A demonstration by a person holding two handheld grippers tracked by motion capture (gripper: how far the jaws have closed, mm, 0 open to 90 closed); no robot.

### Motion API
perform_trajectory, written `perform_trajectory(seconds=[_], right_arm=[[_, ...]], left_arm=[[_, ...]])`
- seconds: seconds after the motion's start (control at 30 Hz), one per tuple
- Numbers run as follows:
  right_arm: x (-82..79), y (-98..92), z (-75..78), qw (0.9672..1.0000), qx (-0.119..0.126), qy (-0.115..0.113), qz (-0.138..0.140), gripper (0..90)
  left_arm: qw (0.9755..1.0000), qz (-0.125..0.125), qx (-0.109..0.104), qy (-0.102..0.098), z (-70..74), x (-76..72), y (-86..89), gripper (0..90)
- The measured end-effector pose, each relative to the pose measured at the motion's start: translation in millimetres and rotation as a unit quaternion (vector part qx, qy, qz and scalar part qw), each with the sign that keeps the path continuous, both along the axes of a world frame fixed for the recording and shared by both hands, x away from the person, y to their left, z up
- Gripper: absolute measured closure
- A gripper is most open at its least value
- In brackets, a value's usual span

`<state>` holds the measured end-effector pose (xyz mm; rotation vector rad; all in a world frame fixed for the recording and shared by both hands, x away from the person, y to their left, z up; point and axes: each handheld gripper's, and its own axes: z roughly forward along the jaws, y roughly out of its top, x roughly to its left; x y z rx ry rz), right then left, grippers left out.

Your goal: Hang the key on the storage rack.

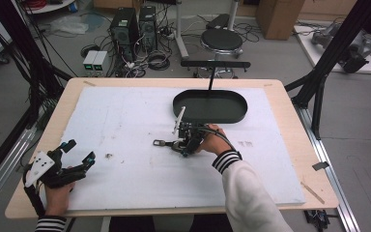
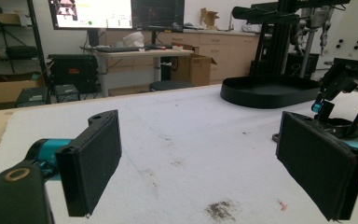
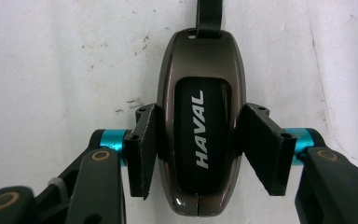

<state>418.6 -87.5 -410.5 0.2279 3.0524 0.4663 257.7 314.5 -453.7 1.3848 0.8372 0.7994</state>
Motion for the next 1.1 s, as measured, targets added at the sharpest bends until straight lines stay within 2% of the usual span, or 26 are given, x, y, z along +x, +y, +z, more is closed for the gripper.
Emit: perform_trajectory(seconds=[0.2,0.3,0.43,0.5,0.53,0.57,0.6,0.67,0.77,0.8,0.83,0.87,0.9,1.03,1.1], right_arm=[[-0.6,-0.4,0.7,1.0,0.001,-0.001,-0.001,47.8],[-0.6,-1.1,1.8,0.9999,0.009,0.004,0.0,47.9],[-0.3,-3.5,7.2,0.9994,0.034,0.004,0.0,47.8],[0.6,-7.1,12.2,0.9986,0.053,0.001,-0.008,47.8],[1.4,-9.7,15.1,0.9979,0.064,0.0,-0.012,47.8],[4.1,-16.2,21.1,0.9962,0.085,-0.005,-0.018,47.8],[4.1,-16.2,21.1,0.9962,0.085,-0.005,-0.018,47.8],[4.6,-24.0,28.1,0.9942,0.101,-0.014,-0.034,47.8],[6.5,-38.0,38.6,0.9894,0.13,-0.024,-0.059,47.8],[7.6,-48.0,45.4,0.9845,0.153,-0.035,-0.079,47.8],[7.6,-48.0,45.4,0.9845,0.153,-0.035,-0.079,47.8],[7.8,-58.0,52.3,0.9785,0.175,-0.042,-0.1,47.8],[7.8,-58.0,52.3,0.9785,0.175,-0.042,-0.1,47.8],[7.0,-75.2,63.8,0.968,0.205,-0.057,-0.134,47.8],[6.6,-81.6,67.2,0.9645,0.21,-0.068,-0.146,47.8]], left_arm=[[1.0,0.0,-0.001,0.0,-0.1,0.1,0.0,14.6],[1.0,0.0,0.0,0.0,-0.1,0.1,0.1,14.6],[1.0,0.0,0.0,0.0,0.0,0.1,0.2,14.6],[1.0,0.0,0.0,0.0,-0.1,0.1,0.2,14.6],[1.0,0.0,-0.001,0.0,-0.1,0.1,0.1,14.6],[1.0,-0.001,0.0,0.0,0.0,0.1,0.1,14.6],[1.0,0.0,-0.001,0.0,-0.1,0.1,0.1,14.6],[1.0,0.0,-0.002,0.0,0.0,0.2,0.0,14.6],[1.0,0.0,0.0,-0.001,0.0,0.0,-0.1,14.6],[1.0,0.0,0.0,-0.001,-0.1,-0.1,-0.3,14.6],[1.0,0.0,0.0,-0.001,-0.1,-0.1,-0.4,14.6],[1.0,0.0,0.0,-0.001,-0.1,-0.2,-0.5,14.6],[1.0,-0.001,0.0,-0.001,-0.1,-0.2,-0.4,14.6],[1.0,0.0,0.0,-0.001,-0.1,-0.1,-0.4,14.6],[1.0,0.0,0.001,-0.002,-0.1,-0.2,-0.4,14.6]])
